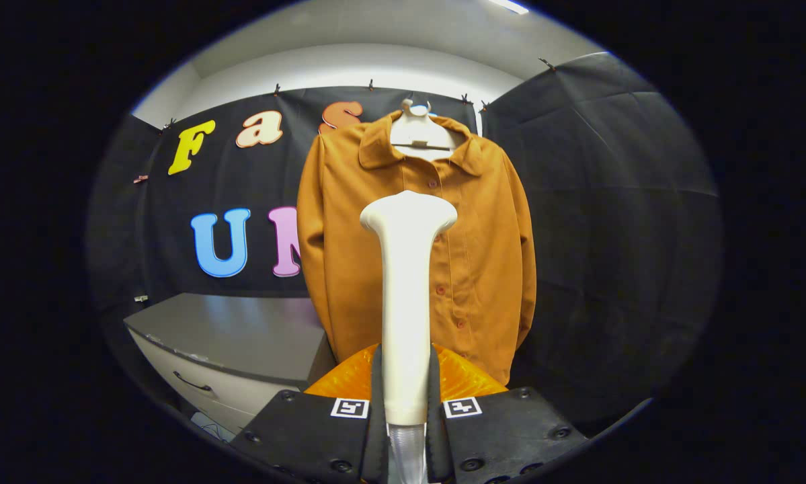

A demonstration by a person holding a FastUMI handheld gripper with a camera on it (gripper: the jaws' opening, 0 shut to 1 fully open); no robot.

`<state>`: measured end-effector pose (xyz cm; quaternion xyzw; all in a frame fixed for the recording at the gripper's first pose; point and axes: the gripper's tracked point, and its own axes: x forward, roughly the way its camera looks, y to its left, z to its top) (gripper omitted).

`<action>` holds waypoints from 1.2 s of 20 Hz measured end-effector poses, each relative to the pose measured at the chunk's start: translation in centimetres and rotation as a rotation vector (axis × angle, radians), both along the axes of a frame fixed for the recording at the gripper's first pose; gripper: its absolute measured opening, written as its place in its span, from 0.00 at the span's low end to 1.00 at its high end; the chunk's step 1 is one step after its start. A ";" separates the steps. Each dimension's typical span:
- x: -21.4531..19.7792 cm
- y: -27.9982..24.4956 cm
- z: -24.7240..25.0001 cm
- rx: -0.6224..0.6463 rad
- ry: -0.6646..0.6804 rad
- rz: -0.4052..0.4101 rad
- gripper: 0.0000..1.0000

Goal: Iron the clothes twice with a garment steamer, once on the left side and once on the right side.

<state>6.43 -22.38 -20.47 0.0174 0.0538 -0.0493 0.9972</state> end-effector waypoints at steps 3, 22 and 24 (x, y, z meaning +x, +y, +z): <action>0.2 0.1 5.5 -0.008 -0.087 0.022 0.26; 7.9 -9.8 11.2 -0.005 -0.196 -0.013 0.26; 8.7 -10.5 10.2 0.014 -0.181 -0.005 0.26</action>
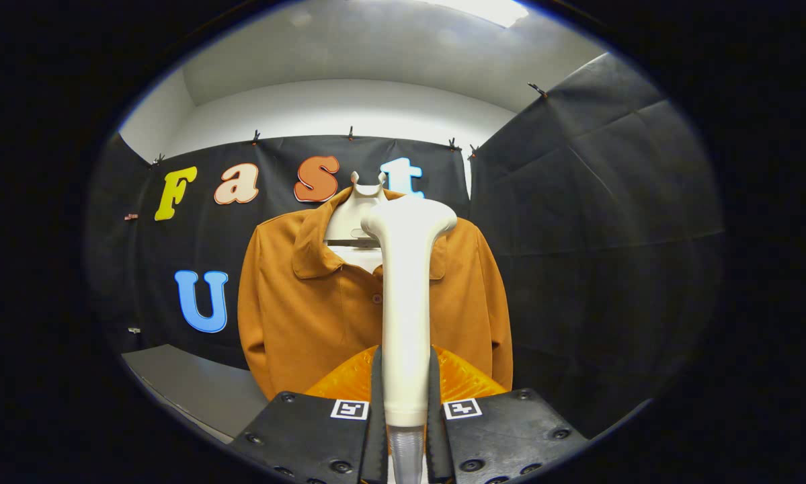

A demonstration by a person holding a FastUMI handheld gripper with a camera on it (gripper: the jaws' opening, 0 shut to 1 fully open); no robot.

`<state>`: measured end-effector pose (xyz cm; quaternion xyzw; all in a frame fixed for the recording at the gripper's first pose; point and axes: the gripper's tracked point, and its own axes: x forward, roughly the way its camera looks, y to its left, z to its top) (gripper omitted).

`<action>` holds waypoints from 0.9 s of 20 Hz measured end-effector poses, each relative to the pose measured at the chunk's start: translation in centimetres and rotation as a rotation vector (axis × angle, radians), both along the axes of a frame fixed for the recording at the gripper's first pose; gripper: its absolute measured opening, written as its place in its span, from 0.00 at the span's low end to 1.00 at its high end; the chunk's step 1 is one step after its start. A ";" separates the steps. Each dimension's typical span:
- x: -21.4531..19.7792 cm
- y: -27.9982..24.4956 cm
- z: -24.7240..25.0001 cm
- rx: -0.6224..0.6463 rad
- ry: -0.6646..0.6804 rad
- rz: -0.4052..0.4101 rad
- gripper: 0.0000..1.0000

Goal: Iron the clothes twice with a garment steamer, once on the left side and once on the right side.

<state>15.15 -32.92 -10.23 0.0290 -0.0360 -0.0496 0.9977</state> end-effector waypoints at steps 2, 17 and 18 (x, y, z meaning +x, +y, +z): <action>0.6 -0.8 -1.4 0.004 0.022 -0.009 0.26; 1.0 -1.6 -11.2 0.073 0.172 0.026 0.26; 0.8 -1.5 -12.1 0.083 0.189 0.027 0.26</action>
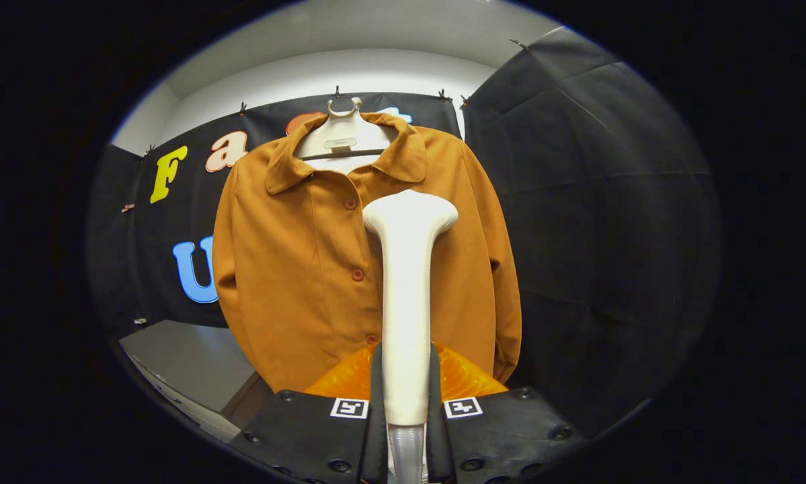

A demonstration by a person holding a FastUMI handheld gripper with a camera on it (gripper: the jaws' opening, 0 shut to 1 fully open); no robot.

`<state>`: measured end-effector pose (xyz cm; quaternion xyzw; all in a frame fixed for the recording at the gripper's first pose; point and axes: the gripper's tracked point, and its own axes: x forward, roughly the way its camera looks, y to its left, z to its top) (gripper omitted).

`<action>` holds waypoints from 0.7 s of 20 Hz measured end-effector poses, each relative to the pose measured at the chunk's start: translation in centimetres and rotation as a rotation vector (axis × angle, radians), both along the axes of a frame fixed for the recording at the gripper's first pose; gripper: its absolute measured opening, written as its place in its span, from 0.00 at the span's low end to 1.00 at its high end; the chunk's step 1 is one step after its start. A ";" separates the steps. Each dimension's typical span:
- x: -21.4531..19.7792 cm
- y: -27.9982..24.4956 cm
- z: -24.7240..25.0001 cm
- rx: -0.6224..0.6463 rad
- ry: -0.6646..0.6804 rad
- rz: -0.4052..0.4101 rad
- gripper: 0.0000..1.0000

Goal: Iron the clothes twice with a garment steamer, once on the left side and once on the right side.

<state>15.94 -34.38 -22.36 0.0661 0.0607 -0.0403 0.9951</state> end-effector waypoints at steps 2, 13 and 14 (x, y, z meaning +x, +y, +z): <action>-0.8 -0.2 -1.8 0.005 0.033 -0.005 0.26; -5.0 0.1 -10.5 0.008 0.213 -0.037 0.26; -5.5 0.3 -11.4 0.011 0.234 -0.033 0.26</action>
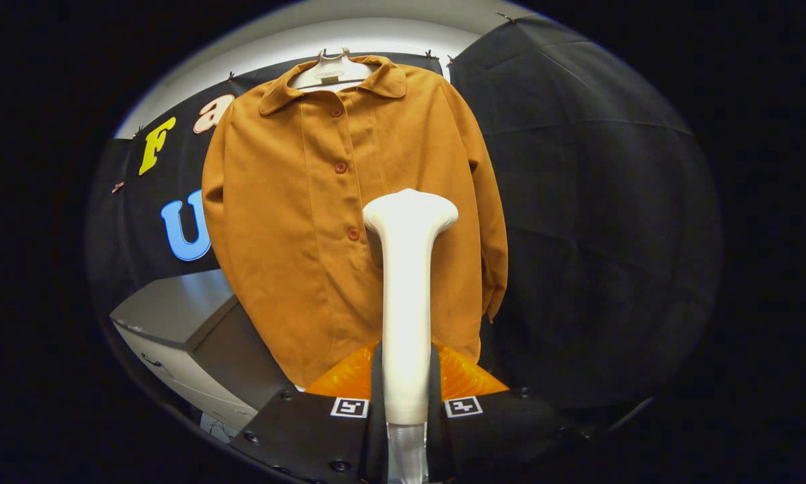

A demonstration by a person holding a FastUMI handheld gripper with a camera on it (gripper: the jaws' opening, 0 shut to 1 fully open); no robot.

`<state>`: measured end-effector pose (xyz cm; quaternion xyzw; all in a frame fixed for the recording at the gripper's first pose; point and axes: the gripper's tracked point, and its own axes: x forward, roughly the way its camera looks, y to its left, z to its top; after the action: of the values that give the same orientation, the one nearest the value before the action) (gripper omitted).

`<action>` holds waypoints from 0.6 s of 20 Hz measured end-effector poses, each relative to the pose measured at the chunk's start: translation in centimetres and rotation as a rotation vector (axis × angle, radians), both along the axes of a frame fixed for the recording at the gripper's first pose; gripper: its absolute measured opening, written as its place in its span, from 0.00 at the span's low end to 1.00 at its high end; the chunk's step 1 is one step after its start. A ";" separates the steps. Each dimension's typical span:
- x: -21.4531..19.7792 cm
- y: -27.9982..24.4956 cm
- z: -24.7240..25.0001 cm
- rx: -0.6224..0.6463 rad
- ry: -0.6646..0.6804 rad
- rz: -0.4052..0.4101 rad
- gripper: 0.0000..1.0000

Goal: Iron the clothes twice with a garment steamer, once on the left side and once on the right side.

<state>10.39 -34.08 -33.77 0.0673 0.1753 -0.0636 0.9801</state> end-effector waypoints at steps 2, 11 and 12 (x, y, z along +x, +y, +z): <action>-0.9 0.1 -1.6 0.005 0.036 -0.001 0.26; -5.4 0.4 -4.5 0.040 0.120 -0.056 0.26; -5.9 0.6 -4.7 0.034 0.132 -0.057 0.26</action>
<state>4.51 -33.50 -38.49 0.0843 0.2387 -0.0927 0.9630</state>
